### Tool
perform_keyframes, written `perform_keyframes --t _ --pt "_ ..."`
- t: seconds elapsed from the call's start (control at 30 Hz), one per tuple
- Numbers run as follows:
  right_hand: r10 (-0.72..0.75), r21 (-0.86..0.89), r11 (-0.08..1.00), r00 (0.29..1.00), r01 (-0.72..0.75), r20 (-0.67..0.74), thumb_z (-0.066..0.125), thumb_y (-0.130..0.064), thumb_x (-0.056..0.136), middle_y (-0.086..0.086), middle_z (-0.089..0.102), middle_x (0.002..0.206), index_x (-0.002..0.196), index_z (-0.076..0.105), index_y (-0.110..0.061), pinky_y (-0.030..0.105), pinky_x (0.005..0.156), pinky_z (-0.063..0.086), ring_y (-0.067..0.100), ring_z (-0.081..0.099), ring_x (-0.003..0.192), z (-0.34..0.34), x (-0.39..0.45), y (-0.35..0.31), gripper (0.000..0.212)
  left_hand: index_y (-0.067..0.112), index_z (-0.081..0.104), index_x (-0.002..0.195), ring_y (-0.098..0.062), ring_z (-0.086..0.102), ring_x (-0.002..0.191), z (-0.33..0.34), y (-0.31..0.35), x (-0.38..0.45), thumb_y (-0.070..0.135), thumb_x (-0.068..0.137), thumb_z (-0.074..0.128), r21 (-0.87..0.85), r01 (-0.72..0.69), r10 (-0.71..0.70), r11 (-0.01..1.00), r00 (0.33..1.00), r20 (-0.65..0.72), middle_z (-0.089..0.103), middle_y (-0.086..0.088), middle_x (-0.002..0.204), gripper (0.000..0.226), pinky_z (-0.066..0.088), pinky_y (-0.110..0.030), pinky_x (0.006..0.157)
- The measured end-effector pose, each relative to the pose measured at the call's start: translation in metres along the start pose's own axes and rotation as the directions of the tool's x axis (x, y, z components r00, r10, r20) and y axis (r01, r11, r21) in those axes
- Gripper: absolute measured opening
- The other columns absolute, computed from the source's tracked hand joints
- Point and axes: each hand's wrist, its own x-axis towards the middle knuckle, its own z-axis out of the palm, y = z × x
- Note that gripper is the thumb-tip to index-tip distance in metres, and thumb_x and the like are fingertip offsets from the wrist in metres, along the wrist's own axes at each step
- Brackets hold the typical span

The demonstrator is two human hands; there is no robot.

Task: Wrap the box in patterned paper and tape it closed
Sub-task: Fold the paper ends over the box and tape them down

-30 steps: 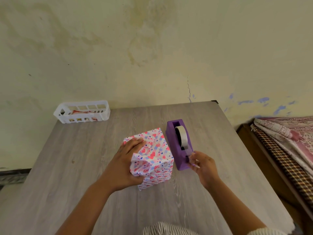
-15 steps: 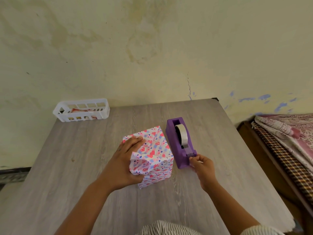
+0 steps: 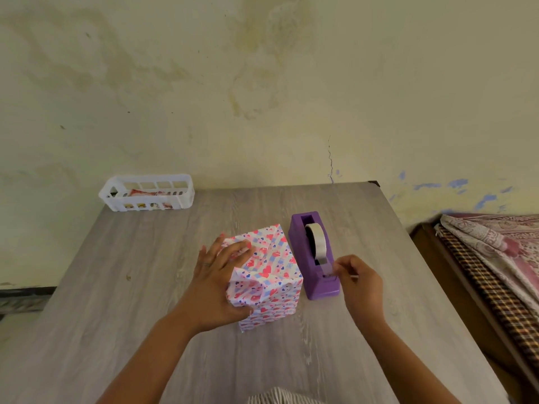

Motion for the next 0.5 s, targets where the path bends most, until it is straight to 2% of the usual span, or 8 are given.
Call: perform_keyframes --t 0.07,0.13,0.17,0.2,0.27,0.33,0.4,0.5 --pt "-0.091 0.034 0.995 0.995 0.09 0.029 0.058 -0.004 0.09 -0.007 0.065 0.073 0.081 0.065 -0.016 0.01 0.059 0.044 0.005 0.058 0.067 -0.003 0.003 -0.034 0.017 0.041 0.014 0.145 -0.014 0.001 0.145 -0.001 0.001 -0.001 0.079 0.066 0.055 -0.013 0.008 -0.008 1.0 1.0 0.003 0.011 0.013 0.154 0.098 0.005 -0.048 0.115" --pt "-0.171 0.036 0.985 0.983 0.169 0.066 0.059 -0.005 0.089 -0.009 0.065 0.073 0.09 0.067 -0.019 0.017 0.065 0.048 0.005 0.059 0.067 -0.002 0.007 -0.066 0.016 0.04 0.01 0.146 -0.01 0.008 0.143 -0.002 0.002 -0.001 0.081 0.062 0.058 -0.037 0.044 -0.044 0.998 0.999 0.01 0.007 0.015 0.152 0.105 0.013 -0.047 0.116" --pt "-0.2 0.02 0.98 0.974 0.199 0.108 0.061 -0.005 0.088 -0.01 0.064 0.072 0.103 0.067 -0.021 0.024 0.068 0.05 0.006 0.059 0.066 0.0 0.01 -0.079 0.022 0.037 0.008 0.146 -0.008 0.011 0.142 -0.003 0.003 0.0 0.081 0.059 0.061 -0.062 0.079 -0.079 0.995 0.997 0.016 0.007 0.016 0.151 0.111 0.018 -0.046 0.116" --pt "-0.211 0.013 0.977 0.962 0.212 0.174 0.063 -0.006 0.087 -0.011 0.063 0.07 0.12 0.06 -0.022 0.027 0.071 0.051 0.006 0.059 0.063 0.004 0.013 -0.092 0.037 0.036 0.004 0.145 -0.007 0.016 0.14 -0.006 0.004 0.0 0.08 0.055 0.064 -0.095 0.115 -0.114 0.989 0.993 0.018 0.008 0.017 0.15 0.116 0.023 -0.044 0.115" --pt "-0.169 0.062 0.986 0.926 0.157 0.339 0.067 -0.008 0.085 -0.011 0.064 0.07 0.141 0.039 -0.013 0.034 0.075 0.055 0.01 0.062 0.061 0.016 0.019 -0.113 0.063 0.04 -0.004 0.142 -0.008 0.024 0.137 -0.009 0.006 0.001 0.079 0.051 0.068 -0.166 0.134 -0.136 0.977 0.991 0.0 0.011 0.019 0.147 0.122 0.031 -0.038 0.112" --pt "-0.101 0.13 0.991 0.878 0.045 0.468 0.068 -0.008 0.084 0.0 0.069 0.069 0.146 0.025 -0.013 0.031 0.067 0.057 0.013 0.064 0.059 0.03 0.022 -0.131 0.075 0.046 -0.009 0.14 -0.008 0.026 0.135 -0.012 0.009 0.001 0.079 0.049 0.069 -0.216 0.124 -0.132 0.968 0.991 -0.024 0.009 0.022 0.144 0.124 0.034 -0.031 0.108" --pt "-0.049 0.138 0.99 0.831 -0.033 0.555 0.068 -0.006 0.084 0.008 0.07 0.07 0.146 0.022 -0.014 0.028 0.056 0.051 0.014 0.061 0.055 0.045 0.024 -0.144 0.077 0.048 -0.013 0.139 -0.007 0.027 0.135 -0.013 0.011 0.002 0.076 0.048 0.072 -0.248 0.136 -0.149 0.959 0.988 -0.035 0.006 0.021 0.146 0.127 0.035 -0.028 0.107" --pt "0.054 -0.016 0.998 0.786 -0.056 0.615 0.069 -0.006 0.084 0.015 0.071 0.077 0.144 0.024 -0.014 0.03 0.054 0.049 0.02 0.058 0.055 0.066 0.027 -0.159 0.075 0.049 -0.018 0.137 -0.006 0.024 0.136 -0.013 0.014 0.004 0.071 0.049 0.076 -0.264 0.158 -0.172 0.951 0.985 -0.028 0.004 0.014 0.151 0.13 0.035 -0.028 0.107"
